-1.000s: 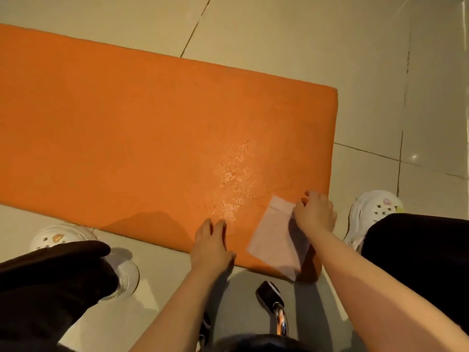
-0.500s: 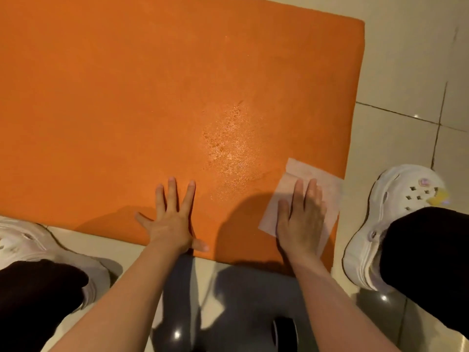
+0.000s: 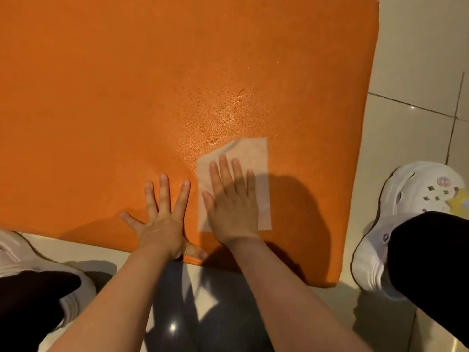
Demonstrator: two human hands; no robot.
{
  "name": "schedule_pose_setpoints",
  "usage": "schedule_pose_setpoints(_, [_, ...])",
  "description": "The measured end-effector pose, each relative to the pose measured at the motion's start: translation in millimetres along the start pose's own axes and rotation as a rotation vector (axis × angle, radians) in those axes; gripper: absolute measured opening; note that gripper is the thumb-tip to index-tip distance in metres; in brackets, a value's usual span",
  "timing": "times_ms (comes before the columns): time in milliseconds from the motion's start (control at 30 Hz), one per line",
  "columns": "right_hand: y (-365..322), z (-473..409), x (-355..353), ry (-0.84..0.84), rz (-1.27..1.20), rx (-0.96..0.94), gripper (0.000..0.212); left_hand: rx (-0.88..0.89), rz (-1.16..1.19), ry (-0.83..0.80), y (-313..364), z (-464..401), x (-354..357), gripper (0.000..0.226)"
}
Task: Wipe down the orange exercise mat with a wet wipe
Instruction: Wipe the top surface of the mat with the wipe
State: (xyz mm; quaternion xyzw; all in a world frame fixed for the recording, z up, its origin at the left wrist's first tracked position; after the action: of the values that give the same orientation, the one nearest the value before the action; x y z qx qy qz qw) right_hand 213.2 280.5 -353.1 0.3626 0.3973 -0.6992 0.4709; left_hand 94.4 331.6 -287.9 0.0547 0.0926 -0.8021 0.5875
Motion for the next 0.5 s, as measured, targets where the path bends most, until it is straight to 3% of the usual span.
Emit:
schedule_pose_setpoints(67, [21.6,11.1,-2.3,0.044,-0.051,0.038,0.060,-0.003,-0.001,-0.002,1.2,1.7,-0.9,0.156])
schedule_pose_setpoints(233, [132.3,55.8,-13.0,0.079,-0.181,0.470,0.061,0.004,0.004,0.002,2.2,3.1,-3.3,0.157])
schedule_pose_setpoints(300, [133.6,74.4,-5.0,0.132,-0.248,0.591,0.060,0.003,0.013,0.004,1.9,2.5,-3.1,0.157])
schedule_pose_setpoints(367, [112.2,87.7,27.1,0.056,-0.321,0.718,0.065,-0.004,0.005,0.002,1.8,1.9,-2.5,0.158])
schedule_pose_setpoints(467, [43.4,90.4,58.4,-0.212,-0.417,0.570,0.068,-0.007,0.004,0.009,2.5,1.0,-2.1,0.158])
schedule_pose_setpoints(500, [18.2,88.4,57.2,-0.149,-0.316,0.420,0.063,-0.005,0.005,0.015,2.5,0.5,-1.8,0.157])
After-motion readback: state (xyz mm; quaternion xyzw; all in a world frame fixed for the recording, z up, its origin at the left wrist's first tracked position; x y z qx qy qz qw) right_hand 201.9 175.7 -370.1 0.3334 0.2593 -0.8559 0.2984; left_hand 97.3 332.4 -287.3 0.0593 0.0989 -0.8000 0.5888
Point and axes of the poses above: each hand's wrist, its own z-axis away from the middle knuckle, its own x-axis out of the palm, y = z × x, the point moved 1 cm from there along -z, towards the middle knuckle, and after that the axes turned 12 degrees about -y, right-handed, at the moved point
